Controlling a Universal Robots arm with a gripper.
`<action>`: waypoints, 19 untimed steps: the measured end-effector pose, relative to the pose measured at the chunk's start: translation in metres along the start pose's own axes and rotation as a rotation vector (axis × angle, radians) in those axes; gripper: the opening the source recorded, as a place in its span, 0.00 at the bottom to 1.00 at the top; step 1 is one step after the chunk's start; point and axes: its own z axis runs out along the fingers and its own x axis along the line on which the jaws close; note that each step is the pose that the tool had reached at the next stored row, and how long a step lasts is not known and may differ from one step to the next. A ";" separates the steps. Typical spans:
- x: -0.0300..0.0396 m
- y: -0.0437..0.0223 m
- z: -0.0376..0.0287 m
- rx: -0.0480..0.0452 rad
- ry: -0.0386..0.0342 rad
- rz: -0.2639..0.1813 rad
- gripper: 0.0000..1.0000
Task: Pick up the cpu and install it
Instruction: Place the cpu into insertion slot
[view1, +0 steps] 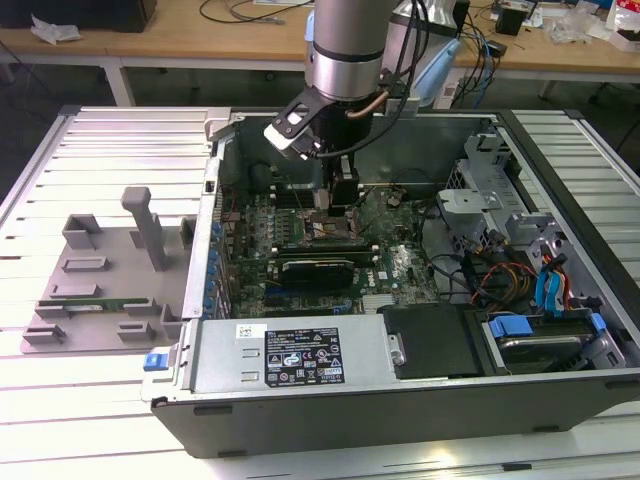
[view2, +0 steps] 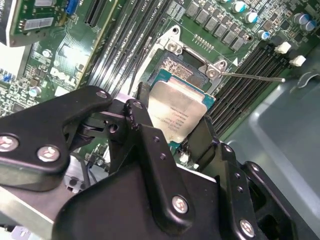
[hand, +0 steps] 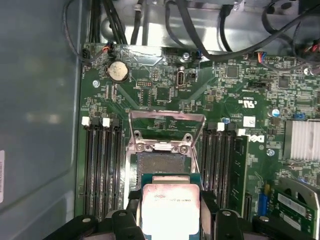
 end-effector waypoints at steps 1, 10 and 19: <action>0.0004 0.0001 0.0025 0.0000 0.0001 0.000 0.55; 0.0007 0.0010 0.0104 0.0000 0.0001 0.000 0.55; 0.0008 0.0010 0.0169 0.0000 0.0000 0.000 0.55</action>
